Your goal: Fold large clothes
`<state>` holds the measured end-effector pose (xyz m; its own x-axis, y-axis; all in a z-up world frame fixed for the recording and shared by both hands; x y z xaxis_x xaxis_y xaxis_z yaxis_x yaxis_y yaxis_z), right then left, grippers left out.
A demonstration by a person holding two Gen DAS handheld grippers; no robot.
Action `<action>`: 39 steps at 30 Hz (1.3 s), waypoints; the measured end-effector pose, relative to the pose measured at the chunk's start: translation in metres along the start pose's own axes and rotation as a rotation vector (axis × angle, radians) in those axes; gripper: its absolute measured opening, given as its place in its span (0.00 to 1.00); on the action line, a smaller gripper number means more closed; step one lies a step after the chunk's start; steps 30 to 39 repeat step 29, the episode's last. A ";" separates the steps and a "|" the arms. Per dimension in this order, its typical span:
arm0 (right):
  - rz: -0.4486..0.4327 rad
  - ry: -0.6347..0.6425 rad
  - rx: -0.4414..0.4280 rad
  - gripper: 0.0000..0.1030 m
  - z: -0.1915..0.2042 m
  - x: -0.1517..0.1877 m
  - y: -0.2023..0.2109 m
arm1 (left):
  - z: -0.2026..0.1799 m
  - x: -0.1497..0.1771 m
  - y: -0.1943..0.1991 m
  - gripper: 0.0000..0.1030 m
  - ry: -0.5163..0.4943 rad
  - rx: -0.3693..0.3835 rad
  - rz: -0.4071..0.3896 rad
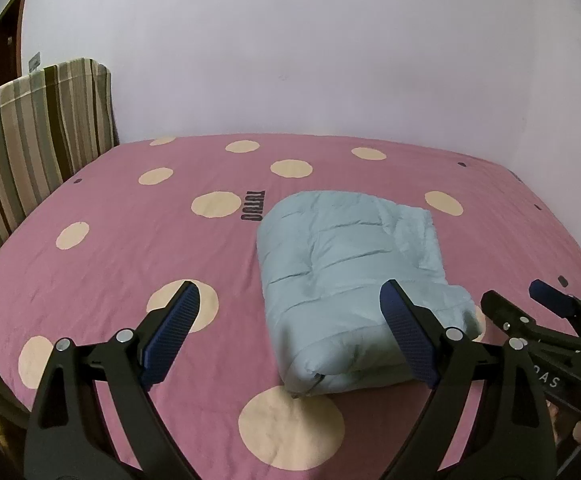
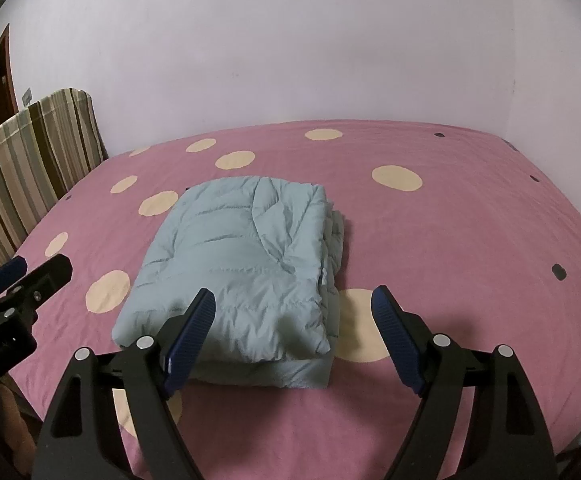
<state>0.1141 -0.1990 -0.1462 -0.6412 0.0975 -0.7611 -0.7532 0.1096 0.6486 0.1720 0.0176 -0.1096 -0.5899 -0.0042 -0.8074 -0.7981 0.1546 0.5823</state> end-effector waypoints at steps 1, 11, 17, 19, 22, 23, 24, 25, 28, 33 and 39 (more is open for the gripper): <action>0.000 0.002 0.000 0.77 0.000 0.000 0.000 | 0.000 -0.001 0.001 0.89 0.000 0.001 -0.004; 0.006 0.008 0.000 0.77 -0.003 0.004 -0.003 | 0.005 -0.002 0.003 0.98 0.013 -0.036 -0.028; 0.010 0.012 -0.004 0.77 -0.004 0.006 -0.005 | 0.003 0.001 0.000 0.98 -0.015 -0.044 -0.031; 0.008 0.011 -0.007 0.77 -0.003 0.006 -0.006 | 0.002 0.002 -0.002 0.98 -0.036 -0.064 -0.032; 0.003 0.015 -0.010 0.77 -0.004 0.007 -0.005 | 0.004 0.003 -0.005 0.98 -0.053 -0.077 -0.028; 0.000 0.016 -0.011 0.77 -0.005 0.007 -0.004 | 0.008 0.003 -0.007 0.98 -0.046 -0.086 -0.025; -0.004 0.016 -0.013 0.77 -0.006 0.006 -0.003 | 0.013 0.004 -0.009 0.98 -0.036 -0.093 -0.016; -0.012 0.014 -0.013 0.77 -0.009 0.006 -0.002 | 0.022 0.005 -0.013 0.98 -0.018 -0.092 -0.001; -0.037 0.000 0.010 0.78 -0.027 0.002 0.002 | 0.057 0.006 -0.022 0.98 0.049 -0.114 0.020; -0.047 -0.010 0.031 0.83 -0.038 0.000 0.001 | 0.076 0.007 -0.027 0.98 0.082 -0.136 0.029; -0.047 -0.010 0.031 0.83 -0.038 0.000 0.001 | 0.076 0.007 -0.027 0.98 0.082 -0.136 0.029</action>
Point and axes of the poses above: each gripper's, at about its wrist camera, not at the fingertips, and y roughly against the way its jaws point, z to its left, x to its underside, the point moved 8 cm from there along -y, roughly the way its jaws point, and after that the axes turned 9 degrees about x, right-handed, at the moved point
